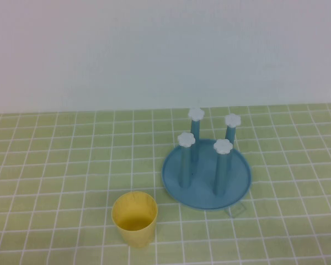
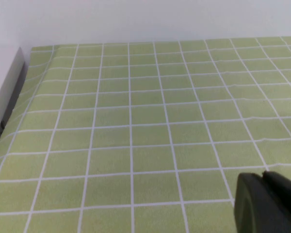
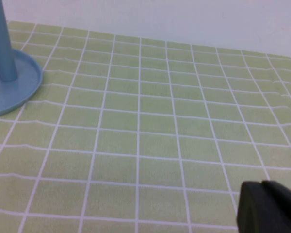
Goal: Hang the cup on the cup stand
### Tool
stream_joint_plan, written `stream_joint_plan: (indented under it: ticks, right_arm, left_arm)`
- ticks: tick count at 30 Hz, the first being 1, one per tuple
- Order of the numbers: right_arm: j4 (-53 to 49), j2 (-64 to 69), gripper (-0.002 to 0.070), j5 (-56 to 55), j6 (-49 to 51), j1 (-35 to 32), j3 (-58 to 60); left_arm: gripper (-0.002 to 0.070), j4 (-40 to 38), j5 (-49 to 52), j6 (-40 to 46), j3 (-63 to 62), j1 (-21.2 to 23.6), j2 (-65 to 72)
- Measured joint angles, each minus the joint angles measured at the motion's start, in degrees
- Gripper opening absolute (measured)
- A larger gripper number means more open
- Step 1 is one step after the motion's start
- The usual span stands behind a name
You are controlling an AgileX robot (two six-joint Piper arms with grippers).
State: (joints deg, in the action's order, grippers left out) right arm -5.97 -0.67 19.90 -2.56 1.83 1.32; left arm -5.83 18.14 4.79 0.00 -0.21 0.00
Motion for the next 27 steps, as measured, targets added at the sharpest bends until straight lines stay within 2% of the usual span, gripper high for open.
stream_joint_plan:
  ticks: [17, 27]
  right_arm:
    - [0.43, 0.00, -0.0002, -2.15, 0.63, 0.00, 0.27]
    - [0.43, 0.00, -0.0002, -27.92, 0.70, 0.00, 0.27]
  left_arm:
    - [-0.0001, 0.00, -2.18, 0.00, 0.00, 0.00, 0.00]
    - [-0.0001, 0.00, -27.15, 0.00, 0.00, 0.00, 0.00]
